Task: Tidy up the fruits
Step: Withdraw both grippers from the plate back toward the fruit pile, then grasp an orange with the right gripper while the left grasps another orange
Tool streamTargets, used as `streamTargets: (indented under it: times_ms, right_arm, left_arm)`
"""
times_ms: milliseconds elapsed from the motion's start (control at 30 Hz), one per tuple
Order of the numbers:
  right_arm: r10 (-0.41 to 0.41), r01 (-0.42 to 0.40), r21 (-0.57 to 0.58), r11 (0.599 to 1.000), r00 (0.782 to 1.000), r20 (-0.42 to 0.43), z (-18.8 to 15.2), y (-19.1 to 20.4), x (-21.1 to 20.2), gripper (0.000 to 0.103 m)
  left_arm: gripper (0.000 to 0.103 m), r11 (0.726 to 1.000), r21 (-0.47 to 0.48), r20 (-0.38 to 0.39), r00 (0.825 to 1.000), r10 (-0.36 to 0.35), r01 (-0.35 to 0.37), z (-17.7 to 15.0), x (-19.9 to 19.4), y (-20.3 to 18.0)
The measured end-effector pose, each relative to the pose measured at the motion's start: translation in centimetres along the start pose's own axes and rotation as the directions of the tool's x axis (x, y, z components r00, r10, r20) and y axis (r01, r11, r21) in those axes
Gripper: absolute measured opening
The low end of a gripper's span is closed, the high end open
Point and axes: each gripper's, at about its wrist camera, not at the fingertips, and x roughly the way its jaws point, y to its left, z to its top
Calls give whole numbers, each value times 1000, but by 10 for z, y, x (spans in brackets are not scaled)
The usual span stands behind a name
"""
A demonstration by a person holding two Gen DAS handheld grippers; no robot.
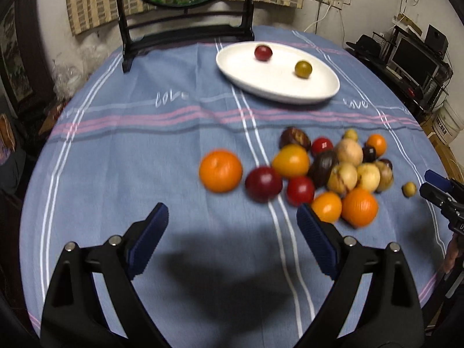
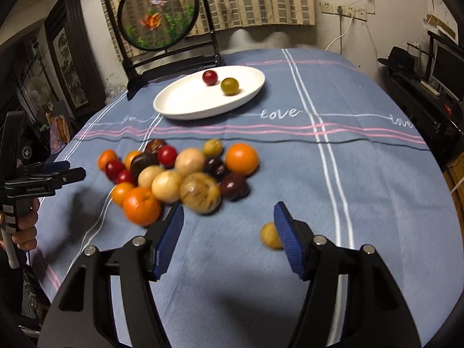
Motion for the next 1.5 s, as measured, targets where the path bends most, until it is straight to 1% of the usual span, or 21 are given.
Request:
streamTargets:
  times_ms: [200, 300, 400, 600, 767, 900, 1100, 1267, 1300, 1333, 1367, 1400, 1433, 1500]
  right_arm:
    - [22, -23, -20, 1000, 999, -38, -15, 14, 5, 65]
    - [14, -17, -54, 998, 998, -58, -21, 23, 7, 65]
    - [38, -45, -87, 995, 997, -74, -24, 34, 8, 65]
    - [100, -113, -124, 986, 989, -107, -24, 58, 18, 65]
    - [111, -129, -135, 982, 985, -131, -15, 79, 37, 65]
    - [86, -110, -154, 982, 984, -153, -7, 92, 53, 65]
    - [37, -68, -150, 986, 980, -196, -1, 97, 75, 65]
    - [17, -49, -155, 987, 979, -201, 6, 101, 84, 65]
    - [20, -51, -154, 987, 980, -200, 8, 101, 86, 65]
    - [17, -49, -154, 987, 979, -202, 9, 101, 88, 58]
    - [12, -44, -154, 987, 979, -204, 9, 101, 89, 50]
    - [26, -55, -140, 989, 978, -206, 10, 99, 89, 46]
    - [53, -80, -122, 989, 977, -204, 11, 96, 89, 44]
    - [80, -102, -99, 990, 976, -205, 9, 92, 86, 44]
  left_arm:
    - [92, 1000, -8, -36, 999, -17, 17, -20, 6, -4]
    - [92, 1000, -6, -46, 999, -19, 19, -25, 9, -8]
    - [92, 1000, -1, -54, 998, -23, 23, -28, 11, -11]
    - [92, 1000, 6, -74, 997, -16, 17, -32, 20, -13]
    - [92, 1000, 0, -86, 996, 0, 0, -32, 25, -8]
    - [92, 1000, -3, -92, 995, 27, -27, -29, 28, -2]
    - [92, 998, -32, -96, 994, 51, -54, -26, 31, 14]
    - [92, 997, -34, -99, 993, 67, -71, -25, 33, 21]
    - [92, 997, -34, -98, 993, 69, -72, -24, 33, 22]
    - [92, 997, -32, -98, 993, 68, -72, -23, 33, 22]
    - [92, 997, -30, -97, 993, 67, -70, -22, 34, 23]
    - [92, 997, -27, -96, 993, 67, -70, -21, 34, 23]
    - [92, 997, -21, -91, 993, 69, -71, -18, 36, 23]
    - [91, 997, -17, -93, 993, 73, -75, -12, 39, 25]
